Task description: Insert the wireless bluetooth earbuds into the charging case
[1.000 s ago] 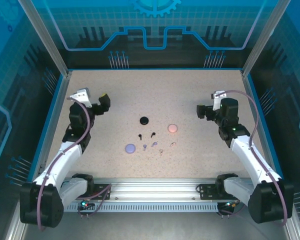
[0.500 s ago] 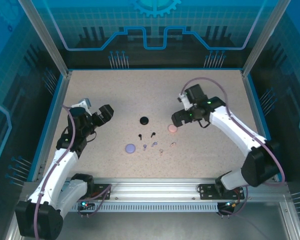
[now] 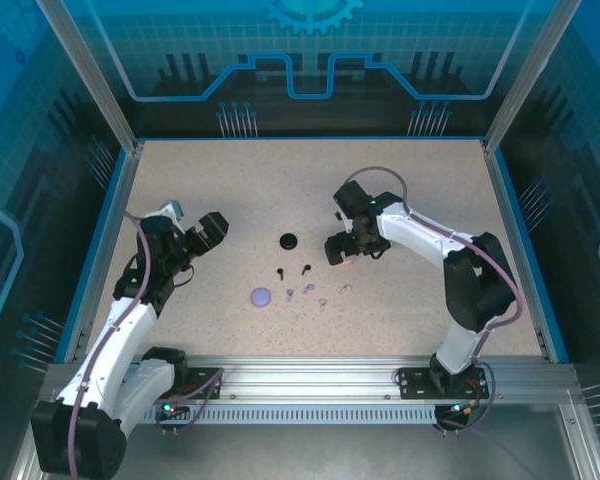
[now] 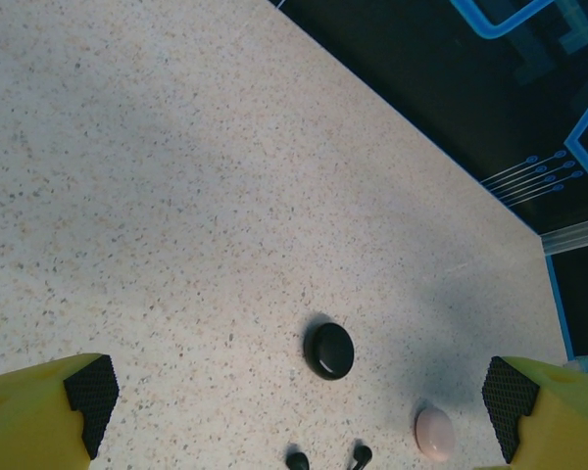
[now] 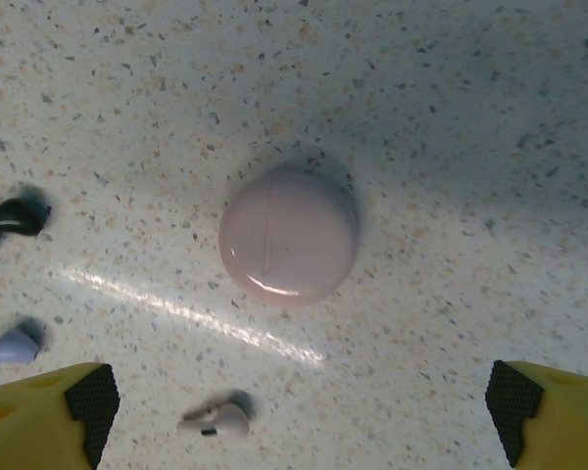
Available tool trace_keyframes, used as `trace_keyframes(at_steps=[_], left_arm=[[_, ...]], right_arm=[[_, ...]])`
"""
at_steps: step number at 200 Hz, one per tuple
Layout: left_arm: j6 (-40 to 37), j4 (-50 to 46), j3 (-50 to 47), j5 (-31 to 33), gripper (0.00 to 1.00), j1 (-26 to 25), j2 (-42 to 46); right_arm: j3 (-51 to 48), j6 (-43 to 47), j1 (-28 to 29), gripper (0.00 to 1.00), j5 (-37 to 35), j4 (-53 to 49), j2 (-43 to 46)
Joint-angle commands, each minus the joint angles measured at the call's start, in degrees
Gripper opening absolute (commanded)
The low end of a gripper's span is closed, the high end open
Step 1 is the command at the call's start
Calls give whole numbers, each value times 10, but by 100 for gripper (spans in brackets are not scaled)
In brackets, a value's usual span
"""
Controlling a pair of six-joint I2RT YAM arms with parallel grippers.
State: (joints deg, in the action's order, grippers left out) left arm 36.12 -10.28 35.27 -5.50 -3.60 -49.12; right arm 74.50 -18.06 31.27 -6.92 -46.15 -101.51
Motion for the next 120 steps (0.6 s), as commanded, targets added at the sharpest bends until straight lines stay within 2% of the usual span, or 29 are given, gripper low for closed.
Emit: trace_keyframes(at_steps=[1, 63, 120], left_arm=[[5, -1, -8, -12, 99, 0, -4], [4, -6, -4, -15, 99, -1, -11], [7, -8, -4, -15, 99, -1, -11]], right_arm=[[29, -16, 10, 100, 13, 12, -33], [42, -25, 15, 100, 23, 34, -94], [42, -22, 17, 92, 37, 38, -108]])
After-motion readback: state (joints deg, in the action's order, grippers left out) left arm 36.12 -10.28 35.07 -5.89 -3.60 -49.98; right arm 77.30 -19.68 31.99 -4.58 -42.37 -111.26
